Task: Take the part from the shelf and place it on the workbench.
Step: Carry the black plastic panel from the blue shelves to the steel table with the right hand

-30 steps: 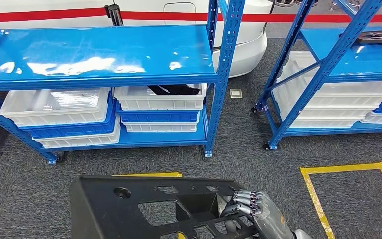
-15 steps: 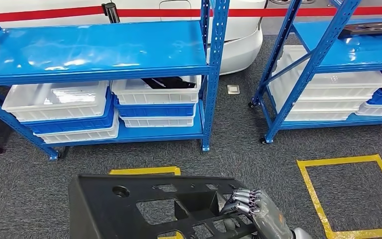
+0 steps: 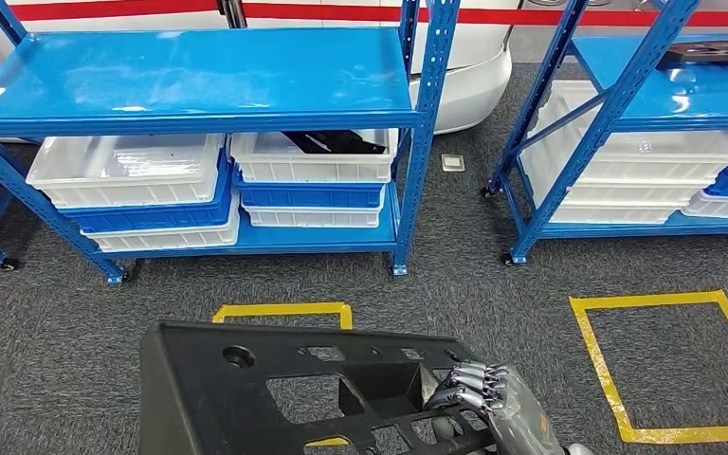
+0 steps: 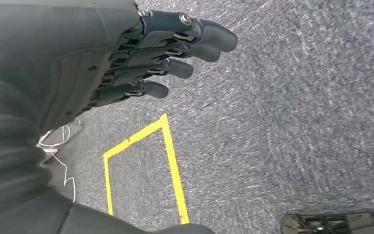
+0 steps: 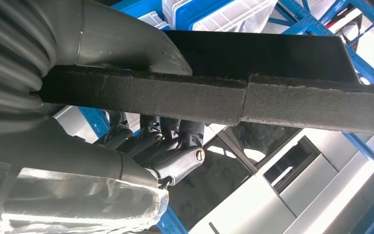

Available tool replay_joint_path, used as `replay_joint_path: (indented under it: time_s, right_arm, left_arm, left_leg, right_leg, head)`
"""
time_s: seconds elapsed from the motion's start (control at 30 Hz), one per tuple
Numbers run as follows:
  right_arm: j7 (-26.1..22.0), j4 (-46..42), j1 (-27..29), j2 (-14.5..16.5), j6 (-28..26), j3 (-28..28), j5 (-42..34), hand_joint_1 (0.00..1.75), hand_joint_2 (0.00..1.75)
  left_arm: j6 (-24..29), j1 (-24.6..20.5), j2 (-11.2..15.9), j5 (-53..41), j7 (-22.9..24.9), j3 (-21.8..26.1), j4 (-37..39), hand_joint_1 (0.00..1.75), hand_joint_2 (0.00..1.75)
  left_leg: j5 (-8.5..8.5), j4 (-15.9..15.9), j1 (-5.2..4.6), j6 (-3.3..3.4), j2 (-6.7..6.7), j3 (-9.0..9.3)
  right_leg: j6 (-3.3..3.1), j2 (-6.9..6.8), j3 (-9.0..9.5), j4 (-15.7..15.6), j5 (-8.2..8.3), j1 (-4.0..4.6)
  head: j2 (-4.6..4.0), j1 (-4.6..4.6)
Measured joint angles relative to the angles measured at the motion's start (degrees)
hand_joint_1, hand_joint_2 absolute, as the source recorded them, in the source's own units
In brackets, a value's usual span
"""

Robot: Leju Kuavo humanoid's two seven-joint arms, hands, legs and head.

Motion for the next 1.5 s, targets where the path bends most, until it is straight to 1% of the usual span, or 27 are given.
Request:
replay_joint_path:
  time_s: [0.03, 0.1, 0.17, 0.23, 0.27, 0.33, 0.4, 0.43, 0.5, 0.57, 0.63, 0.73, 0.8, 0.87, 0.93, 1.0, 1.03, 1.07, 1.13, 1.17, 1.23, 1.27, 1.3, 1.4, 1.43, 1.47, 1.5]
  right_arm:
    - [0.02, -0.02, -0.14, -0.02, 0.01, 0.01, 0.04, 1.75, 1.75]
    - [0.04, -0.08, -0.48, -0.09, 0.17, 0.05, -0.02, 1.75, 1.75]
    - [0.03, -0.11, -0.75, -0.21, 0.39, 0.10, -0.26, 1.75, 1.75]
    - [0.02, -0.13, -0.85, -0.34, 0.54, 0.11, -0.56, 1.75, 1.75]
    - [0.02, -0.13, -0.85, -0.40, 0.58, 0.11, -0.68, 1.75, 1.75]
    - [0.02, -0.13, -0.76, -0.42, 0.61, 0.15, -0.81, 1.75, 1.75]
    - [-0.01, -0.13, -0.54, -0.42, 0.61, 0.20, -0.86, 1.75, 1.75]
    - [-0.06, -0.12, -0.43, -0.43, 0.61, 0.22, -0.89, 1.75, 1.75]
    - [-0.20, -0.07, -0.32, -0.45, 0.61, 0.27, -0.97, 1.75, 1.75]
    - [-0.32, -0.03, -0.32, -0.48, 0.61, 0.33, -1.04, 1.75, 1.75]
    - [-0.42, 0.03, -0.46, -0.50, 0.62, 0.43, -1.13, 1.75, 1.75]
    - [-0.61, 0.20, -0.81, -0.61, 0.65, 0.56, -1.30, 1.75, 1.75]
    - [-0.77, 0.41, -0.95, -0.76, 0.82, 0.62, -1.55, 1.75, 1.75]
    - [-1.11, 0.84, -1.30, -0.91, 1.16, 0.70, -2.06, 1.75, 1.75]
    - [-1.44, 1.42, -1.87, -1.01, 1.54, 0.74, -2.56, 1.75, 1.75]
    - [-1.56, 2.03, -2.42, -1.08, 1.76, 0.74, -2.83, 1.75, 1.75]
    - [-1.58, 2.29, -2.65, -1.13, 1.80, 0.74, -2.89, 1.75, 1.75]
    - [-1.59, 2.48, -2.87, -1.17, 1.81, 0.74, -2.92, 1.75, 1.75]
    - [-1.62, 2.68, -3.29, -1.26, 1.81, 0.75, -2.95, 1.75, 1.75]
    - [-1.64, 2.73, -3.47, -1.28, 1.81, 0.75, -2.98, 1.75, 1.75]
    - [-1.68, 2.86, -3.66, -1.29, 1.81, 0.76, -3.04, 1.75, 1.75]
    - [-1.69, 2.92, -3.71, -1.29, 1.88, 0.77, -3.10, 1.75, 1.75]
    - [-1.68, 3.02, -3.73, -1.28, 1.99, 0.78, -3.21, 1.75, 1.75]
    - [-1.62, 3.36, -3.75, -1.26, 2.32, 0.78, -3.63, 1.75, 1.75]
    - [-1.61, 3.49, -3.74, -1.25, 2.33, 0.78, -3.69, 1.75, 1.75]
    - [-1.61, 3.64, -3.74, -1.24, 2.32, 0.79, -3.71, 1.75, 1.75]
    - [-1.62, 3.81, -3.74, -1.23, 2.32, 0.80, -3.68, 1.75, 1.75]
  left_arm:
    - [0.00, -0.01, 0.00, 0.08, 0.05, 0.00, 0.00, 0.00, 1.75]
    - [0.03, -0.04, 0.02, 0.37, 0.15, 0.02, -0.02, 0.00, 1.75]
    - [0.11, -0.04, 0.02, 0.78, 0.25, 0.03, -0.04, 0.00, 1.75]
    - [0.25, 0.05, 0.01, 1.08, 0.39, 0.08, -0.03, 0.00, 1.75]
    - [0.33, 0.10, 0.02, 1.17, 0.50, 0.11, -0.03, 0.00, 1.75]
    - [0.52, 0.14, 0.04, 1.21, 0.79, 0.15, -0.02, 0.00, 1.75]
    - [0.80, 0.14, 0.05, 1.23, 1.07, 0.20, -0.02, 0.00, 1.75]
    - [0.95, 0.15, 0.07, 1.25, 1.14, 0.26, -0.02, 0.00, 1.75]
    - [1.14, 0.14, 0.08, 1.28, 1.20, 0.40, -0.02, 0.00, 1.75]
    - [1.20, 0.04, 0.03, 1.28, 1.21, 0.46, -0.02, 0.00, 1.75]
    - [1.31, -0.04, -0.05, 1.28, 1.15, 0.50, -0.02, 0.00, 1.75]
    - [1.53, -0.01, -0.10, 1.29, 0.99, 0.62, -0.02, 0.00, 1.75]
    - [1.58, -0.06, -0.10, 1.46, 0.90, 0.71, -0.03, 0.00, 1.75]
    - [1.66, -0.06, -0.05, 1.82, 0.85, 0.87, -0.04, 0.00, 1.75]
    - [1.76, -0.02, -0.02, 2.15, 0.75, 1.17, -0.03, 0.00, 1.75]
    - [1.81, -0.01, -0.03, 2.32, 0.62, 1.45, -0.02, 0.00, 1.75]
    - [1.83, 0.00, -0.04, 2.36, 0.57, 1.55, -0.02, 0.00, 1.75]
    - [1.86, 0.00, -0.14, 2.38, 0.55, 1.60, -0.02, 0.00, 1.75]
    - [1.93, 0.03, -0.30, 2.40, 0.50, 1.69, -0.02, 0.00, 1.75]
    - [1.96, 0.05, -0.37, 2.40, 0.49, 1.73, -0.02, 0.00, 1.75]
    - [1.97, 0.19, -0.35, 2.40, 0.47, 1.81, -0.02, 0.00, 1.75]
    - [1.97, 0.30, -0.32, 2.44, 0.47, 1.85, -0.02, 0.00, 1.75]
    - [1.97, 0.43, -0.29, 2.55, 0.46, 1.90, -0.02, 0.00, 1.75]
    - [1.95, 0.70, -0.18, 2.92, 0.37, 2.11, -0.01, 0.00, 1.75]
    - [1.94, 0.73, -0.09, 2.95, 0.34, 2.21, 0.00, 0.00, 1.75]
    - [1.92, 0.74, 0.03, 2.97, 0.32, 2.28, 0.00, 0.00, 1.75]
    - [1.90, 0.74, 0.16, 3.05, 0.32, 2.36, 0.00, 0.00, 1.75]
  left_leg:
    - [0.31, 0.17, 0.06, -0.34, 0.00, -0.43]
    - [0.97, 0.45, 0.07, -1.23, -0.07, -1.12]
    - [1.71, 0.46, 0.03, -2.04, -0.20, -1.35]
    - [1.58, 0.79, 0.28, -2.62, -0.37, -1.75]
    - [0.21, 1.74, 0.44, -2.80, -0.45, -2.27]
    - [-4.99, 6.50, 0.63, -3.02, -0.57, -3.88]
    - [-9.57, 13.31, 0.65, -3.29, -0.60, -5.23]
    - [-10.30, 15.59, 0.66, -3.40, -0.61, -5.18]
    - [-8.33, 14.77, 0.71, -3.40, -0.60, -2.64]
    - [-6.24, 7.42, 0.79, -3.42, -0.77, 3.02]
    - [-6.25, 1.62, 0.57, -3.01, -1.26, 6.63]
    - [-5.56, 0.57, -0.07, -1.37, -1.37, 5.75]
    - [-3.86, 0.37, -0.36, 0.01, -1.00, 4.17]
    - [-2.03, 0.34, -0.68, 0.84, -0.67, 2.05]
    - [-0.35, 0.42, -1.02, 1.11, -0.40, -0.08]
    - [1.44, 0.49, -1.49, 1.17, -0.25, -2.20]
    - [2.34, 0.51, -1.75, 1.18, -0.23, -3.18]
    - [3.19, 0.53, -1.95, 1.14, -0.24, -4.05]
    - [4.71, 0.43, -2.19, 0.82, -0.24, -5.06]
    - [5.41, 0.27, -2.10, 0.53, -0.20, -5.24]
    - [6.66, -0.19, -1.83, -0.19, -0.18, -5.39]
    - [6.25, 0.05, -1.64, -0.55, -0.27, -5.66]
    - [4.47, 1.09, -1.48, -0.91, -0.39, -6.06]
    - [-5.17, 9.91, -0.73, -2.21, -0.63, -7.49]
    - [-6.59, 13.32, -0.41, -2.74, -0.65, -7.63]
    - [-6.26, 15.76, -0.06, -3.25, -0.63, -7.33]
    - [-4.62, 16.73, 0.33, -3.76, -0.62, -6.36]
  right_leg:
    - [0.49, -0.01, 3.09, -4.57, 0.74, -0.21]
    - [0.59, 0.29, 7.44, -11.15, 1.98, 0.15]
    - [-0.07, 0.64, 7.66, -12.01, 2.45, 0.91]
    - [-1.12, 0.52, 6.84, -12.19, 3.19, 0.56]
    - [-1.91, 0.41, 6.42, -12.28, 3.75, 0.35]
    - [-3.18, 0.19, 5.42, -12.35, 5.03, 0.13]
    - [-3.56, 0.09, 3.86, -12.20, 6.30, 0.37]
    - [-3.48, 0.07, 2.97, -12.08, 6.93, 0.46]
    - [-3.09, 0.07, 1.33, -11.89, 8.10, 0.48]
    - [-2.43, 0.11, -0.06, -11.62, 9.23, 0.56]
    - [-1.54, 0.11, -0.62, -11.49, 10.23, 0.82]
    - [-0.17, 0.08, -0.79, -12.02, 11.74, 1.04]
    - [-0.33, 0.10, -2.21, -10.13, 9.34, 0.87]
    - [-1.35, 0.09, -4.39, -3.84, 3.32, 0.65]
    - [-1.31, 0.10, -5.31, 3.33, -0.29, 0.64]
    - [-0.35, 0.10, -3.18, 5.37, 0.89, 0.84]
    - [-0.14, 0.10, -0.67, 3.42, 2.12, 1.05]
    - [-0.45, 0.10, 2.75, -0.46, 2.61, 1.40]
    - [-1.67, -0.01, 9.19, -9.65, 1.37, 2.10]
    - [-2.18, -0.04, 10.87, -12.64, 0.56, 2.40]
    - [-2.66, -0.06, 10.92, -14.36, 0.95, 2.26]
    - [-2.99, -0.16, 10.58, -14.60, 1.68, 1.94]
    - [-3.46, -0.26, 10.09, -14.82, 2.54, 1.51]
    - [-4.19, -0.47, 7.72, -14.92, 5.02, 1.00]
    - [-4.01, -0.50, 6.84, -14.83, 5.80, 0.94]
    - [-3.70, -0.53, 5.84, -14.61, 6.55, 0.79]
    - [-3.30, -0.55, 4.72, -14.21, 7.25, 0.57]
  head:
    - [0.00, 0.02]
    - [0.00, -0.07]
    - [0.00, -0.23]
    - [0.00, -0.41]
    - [0.00, -0.54]
    - [0.00, -0.84]
    - [0.00, -0.96]
    - [0.00, -0.97]
    - [0.00, -1.12]
    - [0.00, -1.28]
    - [0.00, -1.08]
    - [0.00, -0.83]
    - [0.00, -0.70]
    - [0.00, -0.53]
    - [0.00, -0.41]
    - [0.00, -0.39]
    - [0.01, -0.39]
    - [0.01, -0.43]
    - [0.01, -0.48]
    - [0.00, -0.49]
    - [0.00, -0.51]
    - [0.00, -0.49]
    - [0.00, -0.56]
    - [0.01, -0.76]
    - [0.00, -0.77]
    - [0.00, -0.78]
    - [0.01, -0.80]
